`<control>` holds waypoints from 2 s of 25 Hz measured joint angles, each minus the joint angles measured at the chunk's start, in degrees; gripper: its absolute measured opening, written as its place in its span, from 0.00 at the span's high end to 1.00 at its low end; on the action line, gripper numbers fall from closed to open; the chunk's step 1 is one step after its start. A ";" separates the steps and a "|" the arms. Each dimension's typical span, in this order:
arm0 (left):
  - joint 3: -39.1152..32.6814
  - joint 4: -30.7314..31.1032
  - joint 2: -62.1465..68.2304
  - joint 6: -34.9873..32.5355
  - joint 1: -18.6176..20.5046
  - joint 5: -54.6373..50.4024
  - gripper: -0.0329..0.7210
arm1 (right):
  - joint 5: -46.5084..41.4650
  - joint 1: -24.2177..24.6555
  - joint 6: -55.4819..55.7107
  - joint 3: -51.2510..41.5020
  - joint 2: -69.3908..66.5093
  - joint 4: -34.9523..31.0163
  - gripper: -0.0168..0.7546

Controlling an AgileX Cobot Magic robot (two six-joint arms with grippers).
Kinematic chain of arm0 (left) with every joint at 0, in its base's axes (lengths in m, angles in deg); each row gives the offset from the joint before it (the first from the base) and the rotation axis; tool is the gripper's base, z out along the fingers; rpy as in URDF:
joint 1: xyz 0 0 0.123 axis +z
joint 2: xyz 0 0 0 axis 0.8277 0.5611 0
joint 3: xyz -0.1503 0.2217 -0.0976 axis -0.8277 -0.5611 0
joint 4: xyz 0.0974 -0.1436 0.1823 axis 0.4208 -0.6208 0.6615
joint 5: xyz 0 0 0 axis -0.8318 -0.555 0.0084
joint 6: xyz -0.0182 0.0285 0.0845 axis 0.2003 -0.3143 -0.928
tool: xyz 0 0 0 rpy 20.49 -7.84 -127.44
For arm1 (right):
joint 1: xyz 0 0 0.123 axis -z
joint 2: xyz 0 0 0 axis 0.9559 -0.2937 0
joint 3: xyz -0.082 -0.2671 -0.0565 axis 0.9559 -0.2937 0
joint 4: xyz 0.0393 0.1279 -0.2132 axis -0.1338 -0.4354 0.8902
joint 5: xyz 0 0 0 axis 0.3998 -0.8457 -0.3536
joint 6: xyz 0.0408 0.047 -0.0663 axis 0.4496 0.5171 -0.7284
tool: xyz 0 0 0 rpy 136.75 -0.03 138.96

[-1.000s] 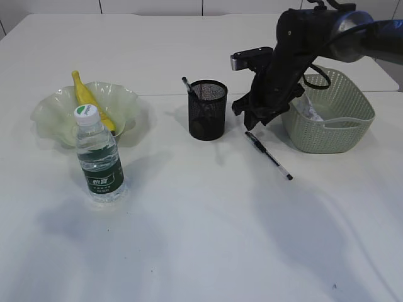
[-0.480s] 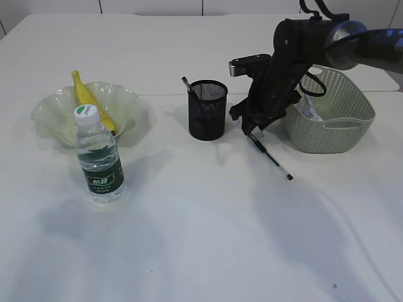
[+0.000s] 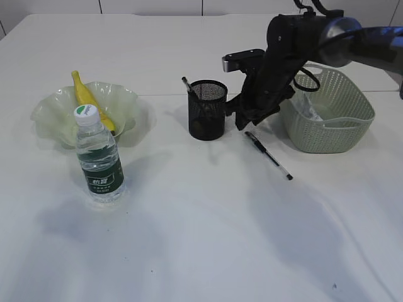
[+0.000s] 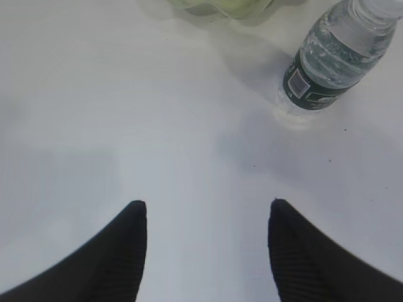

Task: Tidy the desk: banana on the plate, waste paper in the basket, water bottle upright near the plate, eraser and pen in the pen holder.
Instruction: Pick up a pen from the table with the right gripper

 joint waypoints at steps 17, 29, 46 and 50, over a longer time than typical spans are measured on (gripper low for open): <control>0.00 0.00 0.00 0.00 0.00 0.00 0.39 | -2.64 -1.25 1.53 2.97 0.00 0.98 0.56; 0.00 0.00 0.00 0.00 0.00 0.00 0.39 | -3.26 -1.25 1.65 2.97 -2.29 1.08 0.56; 0.00 0.00 0.00 0.00 0.00 0.00 0.39 | -2.72 1.52 1.77 2.97 -4.09 -0.37 0.56; 0.00 0.00 0.00 0.00 0.00 0.00 0.39 | -2.39 1.52 1.77 2.97 -4.09 -0.59 0.56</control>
